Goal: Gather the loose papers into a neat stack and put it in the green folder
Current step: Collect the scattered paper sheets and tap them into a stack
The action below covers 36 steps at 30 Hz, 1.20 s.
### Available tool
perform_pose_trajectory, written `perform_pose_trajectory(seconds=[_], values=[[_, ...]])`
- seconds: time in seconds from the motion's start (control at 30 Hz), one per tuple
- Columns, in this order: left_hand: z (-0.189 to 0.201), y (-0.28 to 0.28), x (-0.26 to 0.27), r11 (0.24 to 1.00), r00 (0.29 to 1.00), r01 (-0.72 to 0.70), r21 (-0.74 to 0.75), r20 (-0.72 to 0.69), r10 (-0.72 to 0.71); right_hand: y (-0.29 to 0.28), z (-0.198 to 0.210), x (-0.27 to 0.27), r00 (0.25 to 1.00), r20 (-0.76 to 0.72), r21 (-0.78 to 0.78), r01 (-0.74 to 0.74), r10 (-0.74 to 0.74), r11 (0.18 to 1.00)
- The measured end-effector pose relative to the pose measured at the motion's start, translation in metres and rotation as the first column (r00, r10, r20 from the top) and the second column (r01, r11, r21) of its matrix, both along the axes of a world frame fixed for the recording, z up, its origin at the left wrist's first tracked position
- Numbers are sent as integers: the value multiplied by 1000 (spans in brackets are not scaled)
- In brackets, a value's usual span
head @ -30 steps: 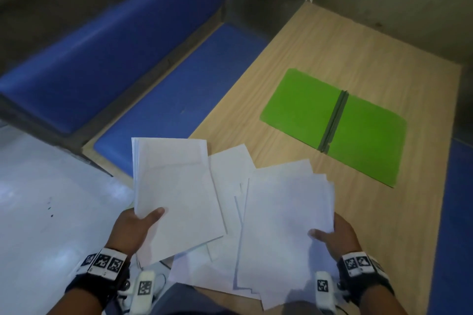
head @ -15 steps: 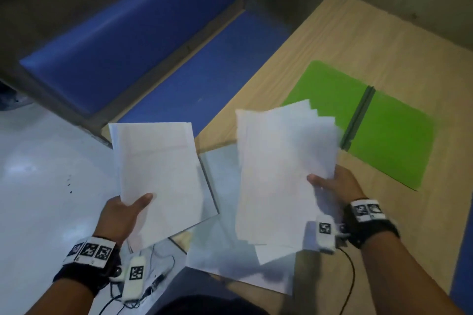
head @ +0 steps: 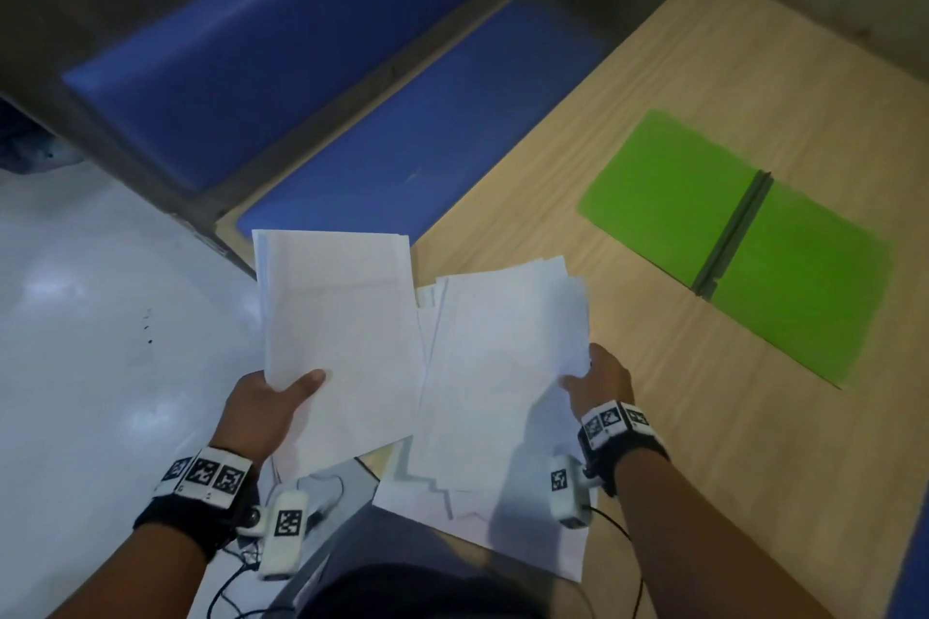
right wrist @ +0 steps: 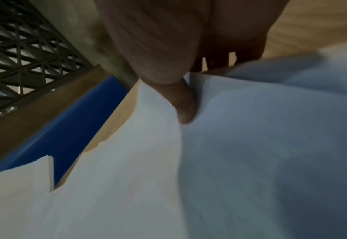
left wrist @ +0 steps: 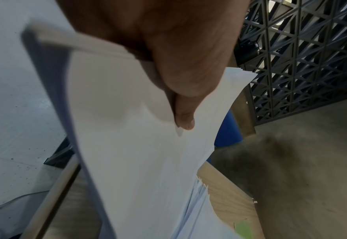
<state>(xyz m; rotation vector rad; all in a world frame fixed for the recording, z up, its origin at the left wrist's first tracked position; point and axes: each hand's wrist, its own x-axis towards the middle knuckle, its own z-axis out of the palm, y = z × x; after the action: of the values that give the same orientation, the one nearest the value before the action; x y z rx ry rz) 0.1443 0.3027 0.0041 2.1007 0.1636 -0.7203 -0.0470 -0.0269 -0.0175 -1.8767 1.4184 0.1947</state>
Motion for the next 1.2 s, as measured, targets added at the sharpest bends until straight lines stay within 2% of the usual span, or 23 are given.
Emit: perform_pose_trajectory(seconds=[0.07,0.27,0.37,0.43,0.57,0.7,0.83,0.93,1.03,1.1,1.2], values=[[0,0,1,1000,1000,-5,-17,-5,4,-7,9,-11,998,65,14,6,-7,1000],[7,4,12,998,999,-35,-42,26,36,-42,27,-63,991,120,-13,52,-50,999],[9,9,16,998,998,-43,-41,41,45,-52,42,-92,992,117,57,32,-39,998],[9,12,17,999,997,-47,-26,55,48,-55,46,-108,998,64,104,-29,22,994],[10,10,13,999,997,-37,-20,72,39,-56,29,-128,973,-102,75,-198,205,977],[8,9,7,1000,998,-10,-4,61,10,-42,8,-129,863,-332,86,-376,382,923],[12,8,-1,1000,998,21,-14,59,-20,-28,8,-119,813,-300,72,-502,499,862],[15,6,-7,999,998,32,-16,57,-31,-18,14,-111,738,-248,133,-616,628,777],[17,6,-10,999,998,44,-21,47,-43,-9,17,-103,743,-249,259,-566,621,782],[18,4,-11,998,997,51,-29,52,-49,-2,19,-99,750,-250,280,-549,612,787],[21,2,-9,997,996,70,-28,65,-68,4,24,-100,701,-238,269,-617,672,739]])
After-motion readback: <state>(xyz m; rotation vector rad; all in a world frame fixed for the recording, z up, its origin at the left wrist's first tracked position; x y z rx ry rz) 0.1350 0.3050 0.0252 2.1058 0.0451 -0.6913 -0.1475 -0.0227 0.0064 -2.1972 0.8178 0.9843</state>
